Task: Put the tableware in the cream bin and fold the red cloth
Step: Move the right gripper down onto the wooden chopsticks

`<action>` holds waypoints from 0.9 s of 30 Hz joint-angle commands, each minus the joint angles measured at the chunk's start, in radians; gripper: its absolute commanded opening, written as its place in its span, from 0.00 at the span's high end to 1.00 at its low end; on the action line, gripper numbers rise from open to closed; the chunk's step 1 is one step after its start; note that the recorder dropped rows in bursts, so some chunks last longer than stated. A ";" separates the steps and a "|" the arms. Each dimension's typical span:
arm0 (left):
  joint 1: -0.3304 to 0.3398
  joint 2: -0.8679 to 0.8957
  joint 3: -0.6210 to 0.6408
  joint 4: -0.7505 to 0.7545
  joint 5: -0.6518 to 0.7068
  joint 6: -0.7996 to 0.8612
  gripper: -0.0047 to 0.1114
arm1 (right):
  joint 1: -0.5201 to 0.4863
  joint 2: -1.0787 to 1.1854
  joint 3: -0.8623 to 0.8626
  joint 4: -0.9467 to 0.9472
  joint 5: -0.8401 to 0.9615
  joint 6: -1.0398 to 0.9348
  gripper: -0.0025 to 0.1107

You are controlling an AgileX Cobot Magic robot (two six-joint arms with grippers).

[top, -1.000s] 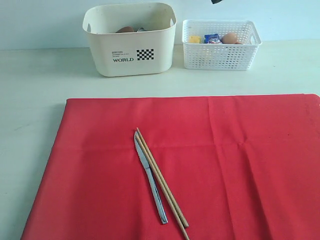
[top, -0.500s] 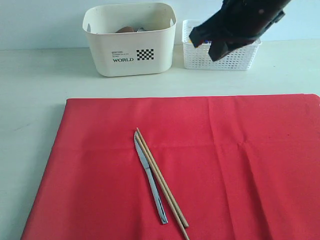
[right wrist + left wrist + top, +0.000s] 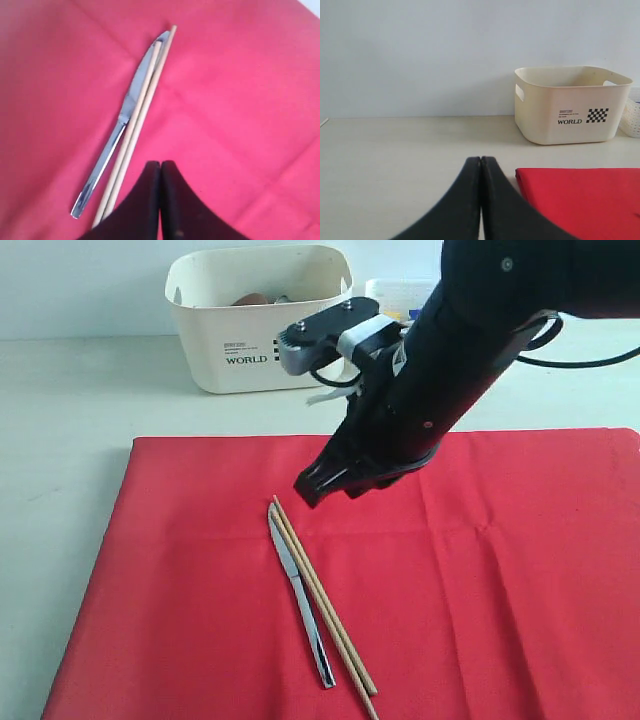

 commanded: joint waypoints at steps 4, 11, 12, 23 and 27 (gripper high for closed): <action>-0.008 -0.007 0.003 -0.012 -0.002 -0.003 0.95 | 0.102 0.063 0.008 0.000 -0.024 0.035 0.98; -0.008 -0.007 0.003 -0.012 -0.002 -0.003 0.95 | 0.156 0.179 0.008 -0.002 -0.041 0.098 0.88; -0.008 -0.007 0.003 -0.012 -0.002 -0.003 0.95 | 0.156 0.194 0.008 -0.002 -0.043 0.098 0.84; -0.008 -0.007 0.003 -0.012 -0.002 -0.003 0.95 | 0.156 0.267 0.008 -0.046 -0.088 0.090 0.66; -0.008 -0.007 0.003 -0.012 -0.002 -0.003 0.95 | 0.156 0.280 0.008 -0.068 -0.125 0.090 0.66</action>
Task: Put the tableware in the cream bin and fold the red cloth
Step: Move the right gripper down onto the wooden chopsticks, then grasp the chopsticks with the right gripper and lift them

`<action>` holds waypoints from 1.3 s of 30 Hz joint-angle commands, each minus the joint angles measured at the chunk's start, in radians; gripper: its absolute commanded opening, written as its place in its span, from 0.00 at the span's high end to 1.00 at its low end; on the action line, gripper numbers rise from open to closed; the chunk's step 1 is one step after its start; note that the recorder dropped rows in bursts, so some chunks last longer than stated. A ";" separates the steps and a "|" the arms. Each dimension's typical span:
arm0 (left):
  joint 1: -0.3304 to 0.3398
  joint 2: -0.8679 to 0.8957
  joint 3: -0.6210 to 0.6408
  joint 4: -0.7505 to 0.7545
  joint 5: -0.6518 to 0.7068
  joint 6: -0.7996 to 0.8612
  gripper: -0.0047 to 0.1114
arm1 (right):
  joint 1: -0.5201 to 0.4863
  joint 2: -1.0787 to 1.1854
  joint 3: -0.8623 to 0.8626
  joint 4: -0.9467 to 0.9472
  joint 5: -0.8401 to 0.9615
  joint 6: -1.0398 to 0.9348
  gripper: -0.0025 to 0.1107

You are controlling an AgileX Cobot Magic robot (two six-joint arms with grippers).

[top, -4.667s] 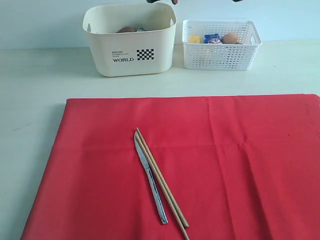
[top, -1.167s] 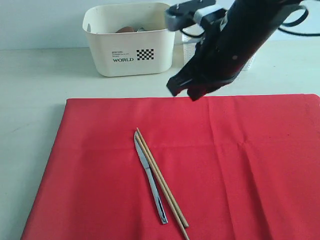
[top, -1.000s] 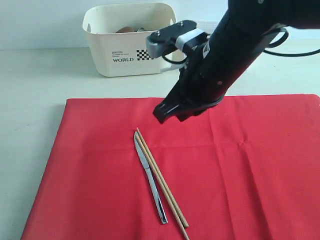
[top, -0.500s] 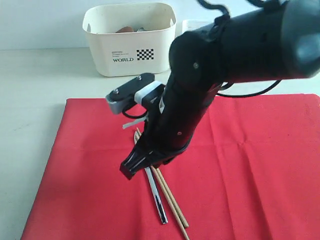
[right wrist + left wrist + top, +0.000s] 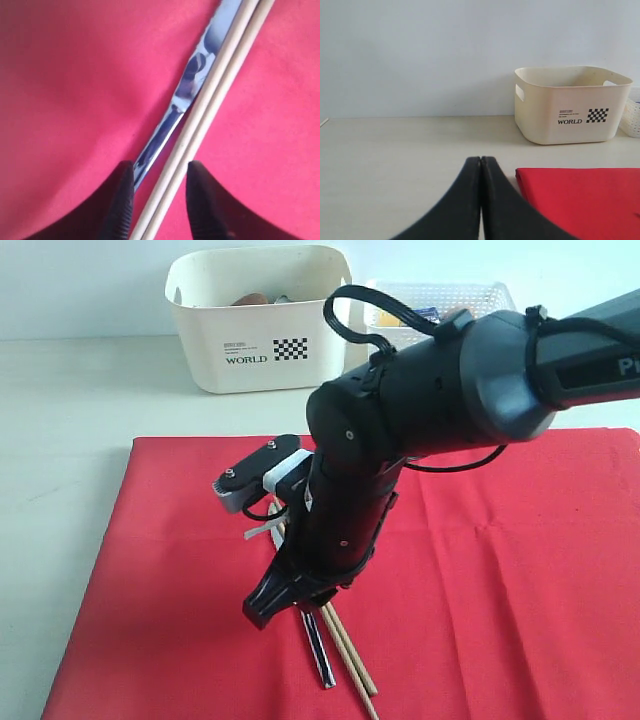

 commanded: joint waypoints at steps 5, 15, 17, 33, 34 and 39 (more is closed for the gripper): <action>-0.008 -0.007 0.003 -0.012 -0.002 -0.003 0.95 | 0.002 0.032 0.003 -0.170 -0.050 0.099 0.66; -0.008 -0.007 0.003 -0.012 -0.002 -0.003 0.95 | 0.002 0.044 0.003 -0.198 -0.047 0.162 0.66; -0.008 -0.007 0.003 -0.012 -0.002 -0.003 0.95 | 0.002 0.030 0.003 -0.198 -0.047 0.162 0.66; -0.008 -0.007 0.003 -0.012 -0.002 -0.003 0.95 | 0.002 0.041 0.003 -0.119 -0.092 0.131 0.67; -0.008 -0.007 0.003 -0.012 -0.002 -0.003 0.95 | 0.002 0.051 0.003 -0.119 -0.092 0.131 0.67; -0.008 -0.007 0.003 -0.012 -0.002 -0.003 0.95 | 0.002 0.083 0.003 -0.129 -0.100 0.131 0.67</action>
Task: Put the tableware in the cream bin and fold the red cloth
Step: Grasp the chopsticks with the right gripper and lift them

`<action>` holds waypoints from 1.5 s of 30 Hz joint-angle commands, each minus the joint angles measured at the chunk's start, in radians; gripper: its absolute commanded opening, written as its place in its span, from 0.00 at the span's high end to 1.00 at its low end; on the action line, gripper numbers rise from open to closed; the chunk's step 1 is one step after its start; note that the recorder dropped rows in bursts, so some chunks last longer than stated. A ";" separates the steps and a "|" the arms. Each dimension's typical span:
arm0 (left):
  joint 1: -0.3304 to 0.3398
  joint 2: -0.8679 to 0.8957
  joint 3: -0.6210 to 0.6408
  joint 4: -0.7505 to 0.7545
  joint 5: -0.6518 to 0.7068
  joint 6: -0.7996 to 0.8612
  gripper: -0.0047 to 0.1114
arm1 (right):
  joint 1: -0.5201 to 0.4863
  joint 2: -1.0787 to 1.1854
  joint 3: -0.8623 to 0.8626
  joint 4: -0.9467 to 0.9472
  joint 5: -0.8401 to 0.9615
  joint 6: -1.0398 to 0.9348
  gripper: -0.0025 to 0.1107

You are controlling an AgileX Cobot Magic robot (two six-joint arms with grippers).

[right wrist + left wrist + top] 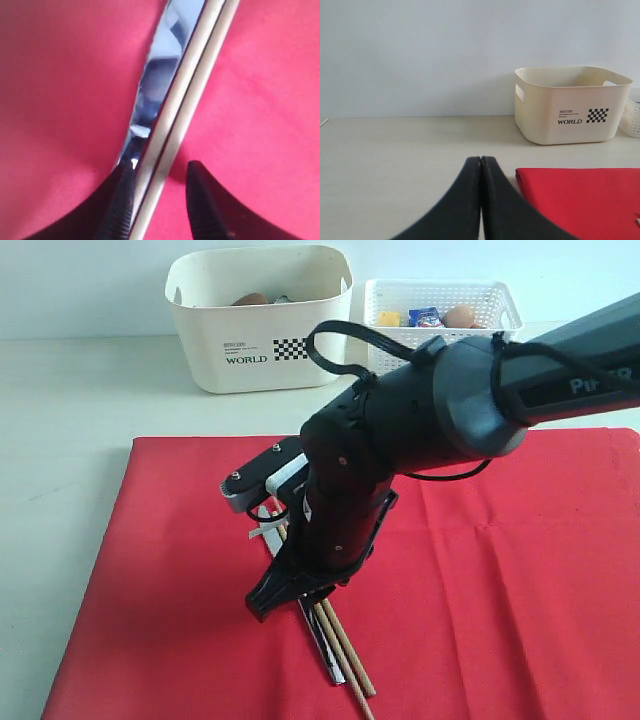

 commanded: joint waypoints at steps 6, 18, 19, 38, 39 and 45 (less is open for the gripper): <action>-0.008 -0.007 0.003 -0.012 -0.002 -0.003 0.95 | 0.002 0.025 0.003 -0.030 -0.025 -0.007 0.67; -0.008 -0.007 0.003 -0.012 -0.002 -0.003 0.95 | 0.000 0.032 0.003 -0.071 -0.023 -0.007 0.85; -0.008 -0.007 0.003 -0.012 -0.002 -0.003 0.95 | 0.000 0.032 0.003 -0.071 -0.023 -0.007 0.89; -0.008 -0.007 0.003 -0.012 -0.002 -0.003 0.95 | -0.004 -0.207 0.003 -0.477 -0.063 0.206 0.98; -0.008 -0.007 0.003 -0.012 -0.002 -0.003 0.95 | -0.011 -0.217 0.003 -0.523 -0.073 0.235 0.98; -0.008 -0.007 0.003 -0.012 -0.002 -0.003 0.95 | -0.138 -0.233 -0.118 -0.586 -0.110 0.285 0.98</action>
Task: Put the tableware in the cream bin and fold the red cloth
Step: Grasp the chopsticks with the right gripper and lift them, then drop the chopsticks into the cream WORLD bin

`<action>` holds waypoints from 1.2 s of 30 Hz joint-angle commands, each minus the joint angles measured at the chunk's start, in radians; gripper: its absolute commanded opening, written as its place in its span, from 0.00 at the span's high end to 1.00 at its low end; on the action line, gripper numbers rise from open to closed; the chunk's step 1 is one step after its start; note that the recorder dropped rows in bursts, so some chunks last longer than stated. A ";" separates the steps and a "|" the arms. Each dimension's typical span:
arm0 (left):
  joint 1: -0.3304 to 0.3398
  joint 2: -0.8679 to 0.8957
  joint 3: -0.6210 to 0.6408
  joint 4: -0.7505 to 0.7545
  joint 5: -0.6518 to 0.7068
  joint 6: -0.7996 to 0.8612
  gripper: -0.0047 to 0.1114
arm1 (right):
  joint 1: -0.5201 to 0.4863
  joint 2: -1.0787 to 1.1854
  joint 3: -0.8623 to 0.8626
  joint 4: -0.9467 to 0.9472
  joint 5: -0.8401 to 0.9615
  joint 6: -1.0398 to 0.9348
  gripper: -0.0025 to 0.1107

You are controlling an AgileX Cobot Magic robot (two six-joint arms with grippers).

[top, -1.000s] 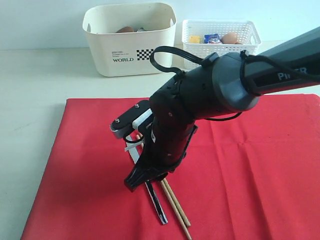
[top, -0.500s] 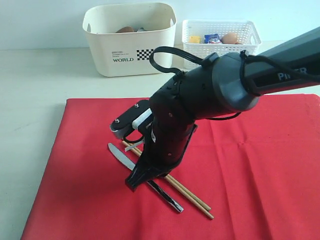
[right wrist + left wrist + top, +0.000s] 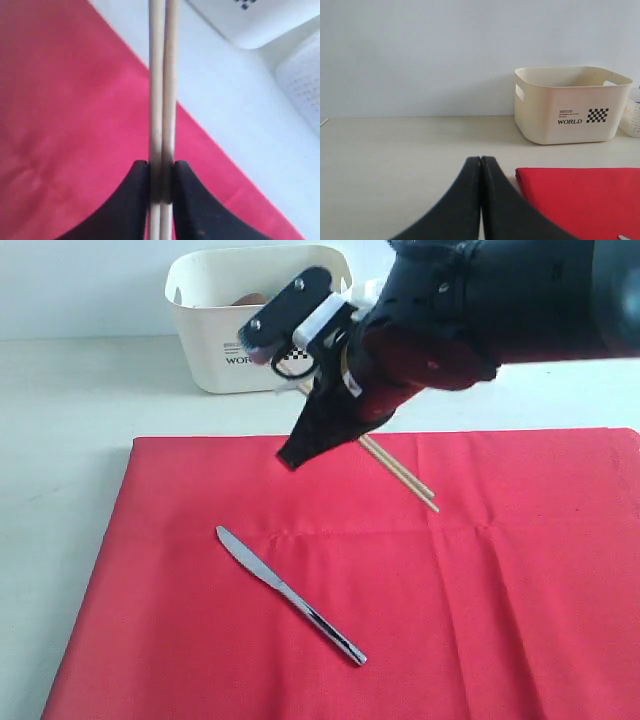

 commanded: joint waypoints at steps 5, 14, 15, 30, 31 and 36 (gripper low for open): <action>-0.008 -0.007 0.003 -0.012 -0.002 -0.003 0.95 | -0.162 -0.012 -0.170 -0.010 -0.131 0.012 0.98; -0.008 -0.007 0.003 -0.012 -0.002 -0.003 0.95 | -0.283 0.107 -0.306 -0.009 -0.595 0.017 0.98; -0.008 -0.007 0.003 -0.012 -0.002 -0.003 0.95 | -0.293 0.126 -0.317 -0.008 -0.632 0.017 0.98; -0.008 -0.007 0.003 -0.012 -0.002 -0.003 0.95 | -0.450 0.464 -0.479 0.027 -1.258 0.012 0.98; -0.008 -0.007 0.003 -0.012 -0.002 -0.003 0.95 | -0.451 0.482 -0.494 0.045 -1.260 0.012 0.98; -0.008 -0.007 0.003 -0.012 -0.002 -0.003 0.95 | -0.453 0.567 -0.584 0.066 -1.267 0.010 0.98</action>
